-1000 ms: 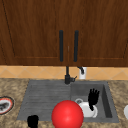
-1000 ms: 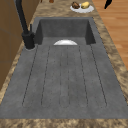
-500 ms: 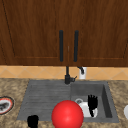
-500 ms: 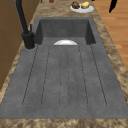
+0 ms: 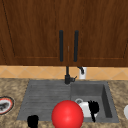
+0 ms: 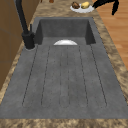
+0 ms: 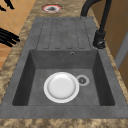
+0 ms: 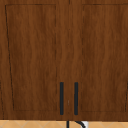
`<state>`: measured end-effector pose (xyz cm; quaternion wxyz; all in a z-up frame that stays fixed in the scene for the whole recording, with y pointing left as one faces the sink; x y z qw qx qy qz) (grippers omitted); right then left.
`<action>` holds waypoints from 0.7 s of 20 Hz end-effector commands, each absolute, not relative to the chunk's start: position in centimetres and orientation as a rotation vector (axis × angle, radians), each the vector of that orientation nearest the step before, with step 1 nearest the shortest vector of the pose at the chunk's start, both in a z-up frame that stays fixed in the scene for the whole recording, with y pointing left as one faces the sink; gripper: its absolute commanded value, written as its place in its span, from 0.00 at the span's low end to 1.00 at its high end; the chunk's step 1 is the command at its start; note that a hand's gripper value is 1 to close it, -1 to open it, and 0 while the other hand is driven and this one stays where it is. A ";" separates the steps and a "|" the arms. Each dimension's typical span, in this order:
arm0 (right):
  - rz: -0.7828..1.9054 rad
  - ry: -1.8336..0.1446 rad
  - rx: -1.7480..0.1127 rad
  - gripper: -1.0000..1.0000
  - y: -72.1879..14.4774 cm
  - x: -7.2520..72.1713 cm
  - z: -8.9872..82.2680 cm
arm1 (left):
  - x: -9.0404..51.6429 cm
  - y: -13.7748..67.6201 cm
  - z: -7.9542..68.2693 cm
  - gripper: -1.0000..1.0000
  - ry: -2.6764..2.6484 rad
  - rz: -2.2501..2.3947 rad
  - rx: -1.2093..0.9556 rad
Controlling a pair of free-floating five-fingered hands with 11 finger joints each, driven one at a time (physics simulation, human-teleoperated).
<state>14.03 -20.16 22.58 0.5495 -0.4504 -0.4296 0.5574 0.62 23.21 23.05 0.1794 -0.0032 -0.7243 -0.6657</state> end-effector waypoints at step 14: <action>1.362 -1.041 -1.077 0.00 -20.6 16.2 22.2 | 0.6 23.2 23.0 0.50 -2.047 -1.882 -0.009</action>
